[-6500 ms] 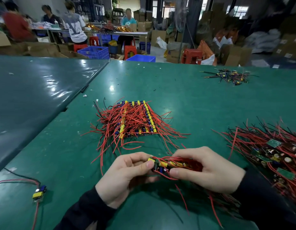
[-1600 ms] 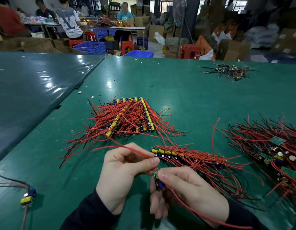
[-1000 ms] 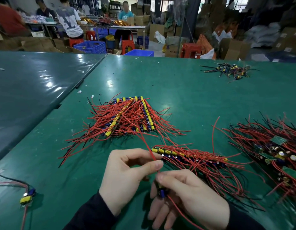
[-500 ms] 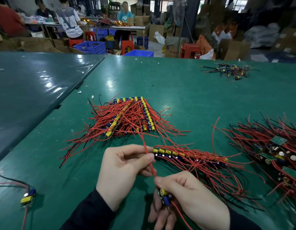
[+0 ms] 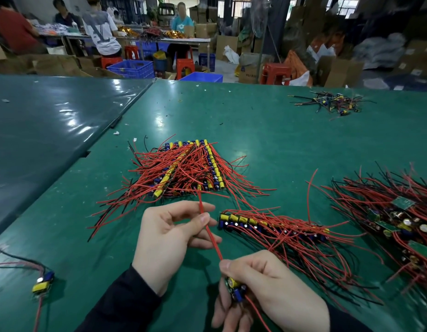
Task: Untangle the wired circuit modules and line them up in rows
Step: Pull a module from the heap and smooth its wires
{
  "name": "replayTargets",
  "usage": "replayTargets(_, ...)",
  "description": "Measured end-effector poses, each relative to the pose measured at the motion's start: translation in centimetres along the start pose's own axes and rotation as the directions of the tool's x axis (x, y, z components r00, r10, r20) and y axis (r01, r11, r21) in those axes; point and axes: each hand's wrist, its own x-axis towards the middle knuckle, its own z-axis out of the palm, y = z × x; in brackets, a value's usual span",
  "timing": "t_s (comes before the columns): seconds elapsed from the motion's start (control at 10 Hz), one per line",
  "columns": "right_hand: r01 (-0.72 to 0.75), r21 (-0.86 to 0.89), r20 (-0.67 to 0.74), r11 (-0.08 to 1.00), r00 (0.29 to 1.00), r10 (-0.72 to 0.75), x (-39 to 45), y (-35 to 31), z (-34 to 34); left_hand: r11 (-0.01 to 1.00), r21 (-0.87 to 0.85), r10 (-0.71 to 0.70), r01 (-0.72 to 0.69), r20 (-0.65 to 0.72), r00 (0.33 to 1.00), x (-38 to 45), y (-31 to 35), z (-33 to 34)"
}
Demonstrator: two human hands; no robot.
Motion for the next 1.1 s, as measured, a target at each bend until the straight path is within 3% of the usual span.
replayTargets(0.4,-0.009,-0.061,-0.013,0.998,1.000,0.008,-0.2,-0.1,0.5,0.999,-0.033,0.021,-0.023,-0.052,0.998,0.7,0.2,-0.9)
replayTargets(0.9,0.001,-0.100,-0.001,0.995,1.000,-0.001,-0.1,0.3,0.4,0.995,0.066,0.080,-0.075,-0.077,0.994,0.9,0.2,-1.1)
replayTargets(1.0,-0.009,-0.122,-0.005,0.993,1.000,0.008,-0.1,0.4,0.5,1.000,-0.012,0.009,-0.010,-0.092,0.996,1.1,0.6,-1.2)
replayTargets(1.1,-0.035,-0.106,-0.033,0.994,0.999,0.031,0.0,0.3,0.3,0.967,-0.194,-0.180,0.163,-0.073,0.981,1.2,1.4,-1.6)
